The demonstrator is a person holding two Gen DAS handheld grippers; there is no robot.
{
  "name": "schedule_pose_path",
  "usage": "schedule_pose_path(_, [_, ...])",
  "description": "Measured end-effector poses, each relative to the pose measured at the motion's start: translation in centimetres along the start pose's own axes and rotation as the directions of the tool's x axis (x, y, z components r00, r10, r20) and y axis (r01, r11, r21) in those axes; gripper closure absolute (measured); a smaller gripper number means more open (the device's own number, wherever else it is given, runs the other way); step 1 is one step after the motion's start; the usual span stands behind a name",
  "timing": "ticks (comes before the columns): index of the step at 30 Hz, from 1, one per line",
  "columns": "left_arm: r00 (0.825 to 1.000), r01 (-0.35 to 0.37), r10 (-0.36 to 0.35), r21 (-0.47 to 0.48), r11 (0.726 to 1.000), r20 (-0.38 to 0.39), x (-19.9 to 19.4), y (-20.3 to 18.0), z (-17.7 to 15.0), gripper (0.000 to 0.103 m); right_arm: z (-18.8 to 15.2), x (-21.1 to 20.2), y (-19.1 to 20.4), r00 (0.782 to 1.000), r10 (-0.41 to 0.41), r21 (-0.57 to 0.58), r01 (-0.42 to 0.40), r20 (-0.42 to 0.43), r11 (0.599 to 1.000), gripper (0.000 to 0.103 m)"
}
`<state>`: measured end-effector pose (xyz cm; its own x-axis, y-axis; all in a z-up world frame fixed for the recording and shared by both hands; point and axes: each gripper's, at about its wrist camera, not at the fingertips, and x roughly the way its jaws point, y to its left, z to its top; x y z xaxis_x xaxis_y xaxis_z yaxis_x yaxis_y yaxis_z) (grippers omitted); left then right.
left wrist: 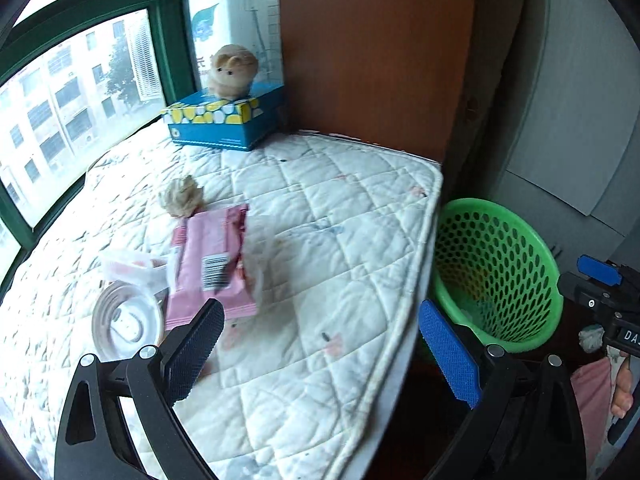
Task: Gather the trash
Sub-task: 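Withdraw the right tool from the wastebasket back toward the mattress, then grasp the pink snack wrapper with the right gripper while the left gripper grasps a clear cup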
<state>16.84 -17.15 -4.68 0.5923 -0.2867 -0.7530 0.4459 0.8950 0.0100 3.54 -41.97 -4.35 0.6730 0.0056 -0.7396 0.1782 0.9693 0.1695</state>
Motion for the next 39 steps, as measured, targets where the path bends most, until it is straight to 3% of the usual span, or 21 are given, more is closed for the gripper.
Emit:
schedule_pose_path(7, [0.997, -0.071, 0.071, -0.106, 0.992, -0.008, -1.1, 7.1, -2.2, 0.009, 1.2, 1.6, 4.6, 0.998, 0.063, -0.056, -0.063, -0.017, 0.996, 0.026])
schedule_pose_path(15, [0.992, -0.127, 0.126, -0.173, 0.977, -0.016, -3.1, 12.7, -4.4, 0.009, 3.2, 4.8, 11.2, 0.988, 0.147, -0.117, -0.153, -0.056, 0.981, 0.026])
schedule_pose_path(25, [0.991, -0.134, 0.128, -0.238, 0.962, -0.038, -4.8, 17.2, -7.9, 0.009, 6.6, 9.7, 19.7, 0.958, 0.244, -0.126, -0.263, -0.148, 0.956, 0.026])
schedule_pose_path(33, [0.995, -0.089, 0.076, -0.255, 0.963, -0.058, -4.8, 18.6, -10.2, 0.009, 8.1, 14.0, 24.9, 0.953, 0.215, -0.157, -0.251, -0.212, 0.955, 0.026])
schedule_pose_path(39, [0.996, -0.064, 0.046, -0.256, 0.965, -0.074, -4.4, 19.0, -11.3, 0.009, 8.2, 16.8, 26.4, 0.955, 0.162, -0.174, -0.208, -0.249, 0.962, 0.026])
